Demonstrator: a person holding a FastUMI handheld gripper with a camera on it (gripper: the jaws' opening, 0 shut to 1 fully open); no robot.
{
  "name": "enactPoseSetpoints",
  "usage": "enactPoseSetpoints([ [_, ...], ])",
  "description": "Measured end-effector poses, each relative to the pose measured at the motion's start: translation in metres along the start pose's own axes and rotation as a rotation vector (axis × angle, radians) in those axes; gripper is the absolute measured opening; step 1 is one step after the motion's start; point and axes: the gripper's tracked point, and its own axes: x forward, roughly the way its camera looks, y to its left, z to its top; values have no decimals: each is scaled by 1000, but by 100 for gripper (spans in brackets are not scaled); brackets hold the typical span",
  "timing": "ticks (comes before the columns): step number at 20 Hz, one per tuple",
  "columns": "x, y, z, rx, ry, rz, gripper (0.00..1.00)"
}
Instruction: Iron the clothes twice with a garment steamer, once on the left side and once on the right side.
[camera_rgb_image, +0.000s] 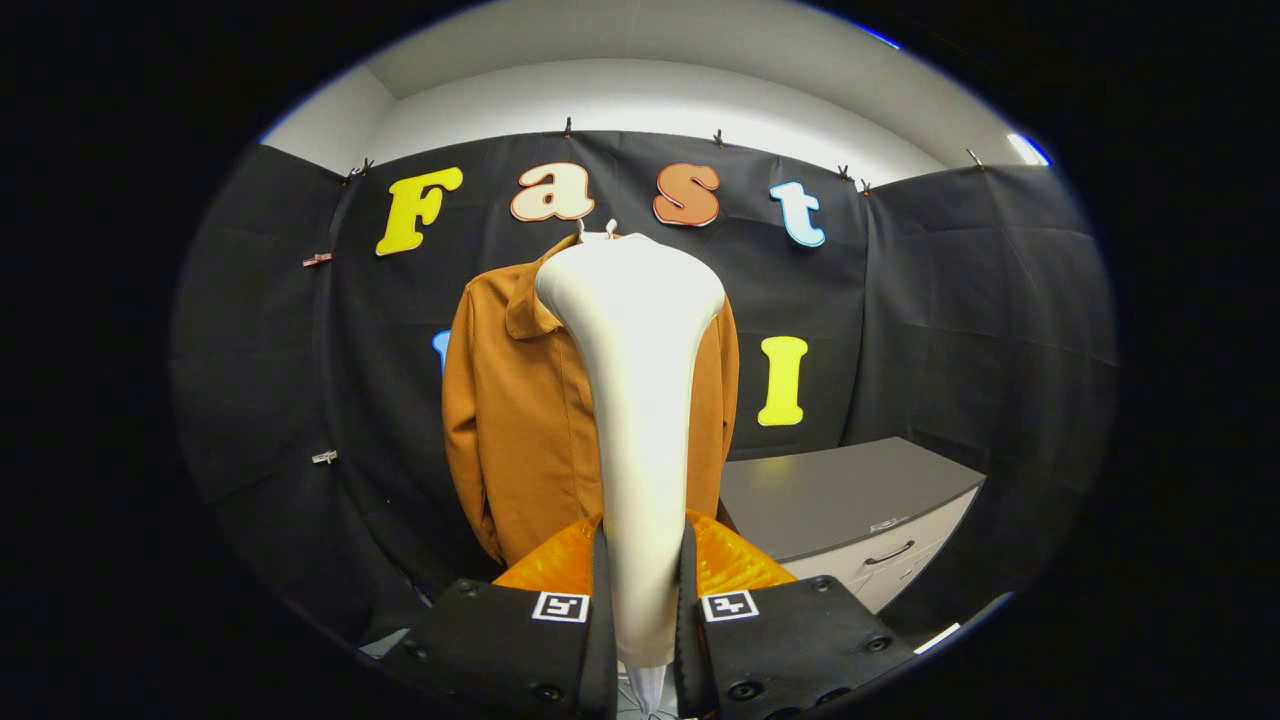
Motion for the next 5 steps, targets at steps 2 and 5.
enactPoseSetpoints([
  [2, -1, -1, 1, 2, -3, 0, 26],
  [5, -3, 0, 3, 5, -11, 1, 26],
])
